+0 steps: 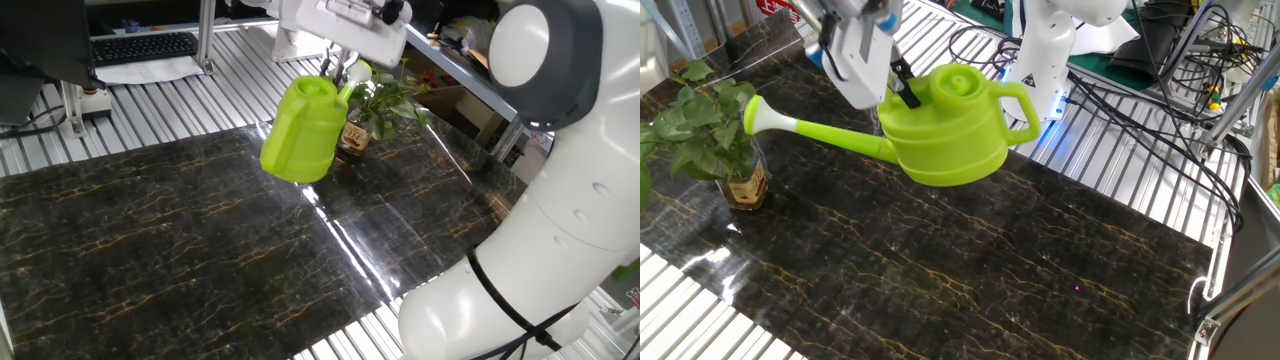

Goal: Water the plant

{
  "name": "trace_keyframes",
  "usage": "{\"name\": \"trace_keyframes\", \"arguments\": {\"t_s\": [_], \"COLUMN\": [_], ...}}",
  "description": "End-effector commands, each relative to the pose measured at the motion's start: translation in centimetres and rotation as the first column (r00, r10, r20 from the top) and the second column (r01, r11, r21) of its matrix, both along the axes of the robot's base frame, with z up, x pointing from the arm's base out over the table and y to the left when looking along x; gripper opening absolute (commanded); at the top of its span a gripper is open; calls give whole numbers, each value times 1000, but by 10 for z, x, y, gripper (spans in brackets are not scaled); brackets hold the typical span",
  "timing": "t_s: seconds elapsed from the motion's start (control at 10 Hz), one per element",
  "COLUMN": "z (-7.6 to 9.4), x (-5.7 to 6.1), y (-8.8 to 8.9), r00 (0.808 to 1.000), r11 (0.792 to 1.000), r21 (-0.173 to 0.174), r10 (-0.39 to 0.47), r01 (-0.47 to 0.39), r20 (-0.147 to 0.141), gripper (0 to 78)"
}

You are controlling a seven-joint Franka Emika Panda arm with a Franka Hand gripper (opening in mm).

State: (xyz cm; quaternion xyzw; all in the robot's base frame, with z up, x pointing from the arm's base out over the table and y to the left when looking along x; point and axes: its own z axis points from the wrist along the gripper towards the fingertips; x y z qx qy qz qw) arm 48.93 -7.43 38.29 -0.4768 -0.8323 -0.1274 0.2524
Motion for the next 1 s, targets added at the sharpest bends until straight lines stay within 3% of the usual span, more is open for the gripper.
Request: {"name": "trace_keyframes", "arguments": {"t_s": [0.1,0.3,1.0], "z": [14,17,30], "x": [-3,-3,15], "y": [5,3,-12], "r00": [1000,1000,999], "r11": [1000,1000,999], "r21": [1,9,30], "r10": [12,11,32], "r01": [-12,-11,-32], "r20": [16,13,-12], "gripper": [22,22,22]}}
